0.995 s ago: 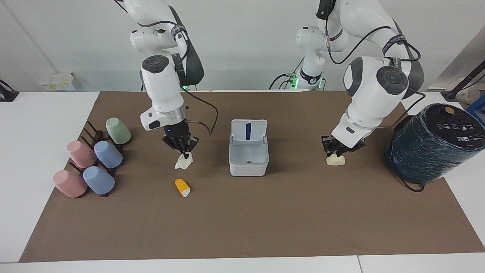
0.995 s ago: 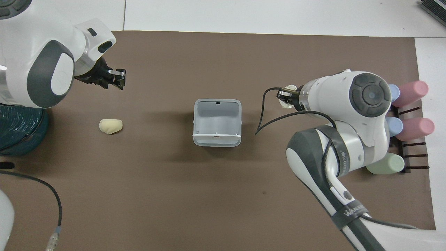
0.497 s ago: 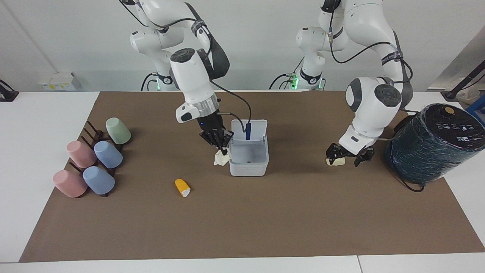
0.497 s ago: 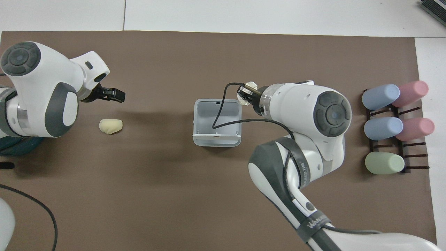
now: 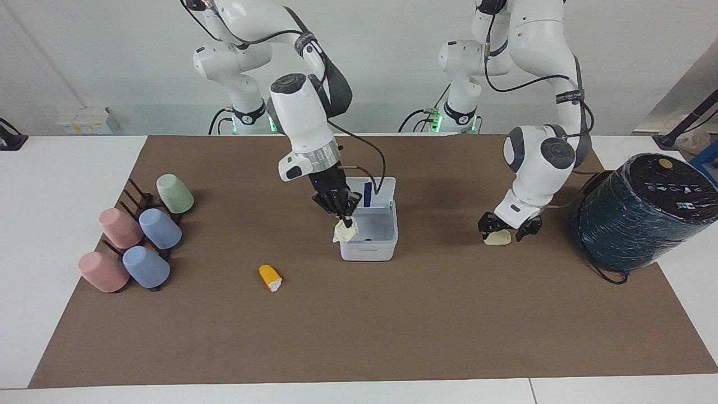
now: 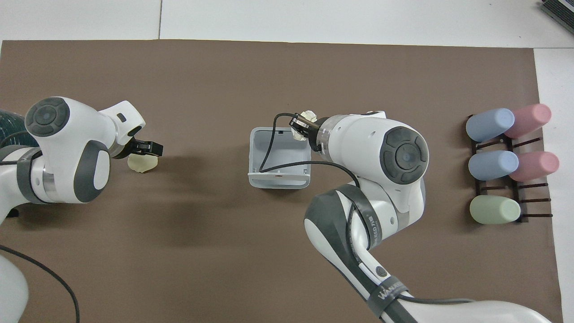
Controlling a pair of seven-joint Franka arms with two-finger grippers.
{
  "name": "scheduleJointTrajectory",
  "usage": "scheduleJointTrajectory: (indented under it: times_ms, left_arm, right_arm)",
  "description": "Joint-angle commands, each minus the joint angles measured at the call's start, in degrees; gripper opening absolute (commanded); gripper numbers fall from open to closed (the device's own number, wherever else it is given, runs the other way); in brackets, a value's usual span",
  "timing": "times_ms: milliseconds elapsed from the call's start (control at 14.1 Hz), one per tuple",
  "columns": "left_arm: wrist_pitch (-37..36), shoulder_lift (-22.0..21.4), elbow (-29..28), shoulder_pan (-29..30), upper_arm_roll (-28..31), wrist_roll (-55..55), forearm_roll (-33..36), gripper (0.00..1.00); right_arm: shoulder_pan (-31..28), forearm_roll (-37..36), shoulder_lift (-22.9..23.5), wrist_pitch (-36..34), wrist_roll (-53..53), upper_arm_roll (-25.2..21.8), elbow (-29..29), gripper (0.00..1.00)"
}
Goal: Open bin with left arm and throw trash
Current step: 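Drop the paper into the bin while the left gripper grasps the cream piece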
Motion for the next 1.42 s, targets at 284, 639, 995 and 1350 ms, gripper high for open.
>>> scheduleJointTrajectory:
  times_ms: [284,639,995,1350]
  left_arm:
    - [2.1,-2.0,-4.8,1.2,-0.5,0.0,1.2,0.61]
    - [-2.5,-1.6,-0.9,0.5,-0.5,-0.1,1.3,0.00]
    - [-17.5,0.2,14.2,-3.1,-0.5,-2.0,1.3,0.00]
    - [-32.5,3.1,30.1,-13.6,-0.6,-17.2,0.7,0.00]
  right_arm:
    - [3.4,1.1,0.5,0.1,-2.8,0.0,-1.1,0.12]
    - [3.9,1.1,0.3,-1.9,-2.2,-0.1,-0.7,1.00]
    - [-1.0,-6.2,-2.1,-9.9,-5.3,-0.6,-0.5,1.00]
    - [-10.8,-7.3,-1.0,-9.9,-32.5,-0.5,-2.1,1.00]
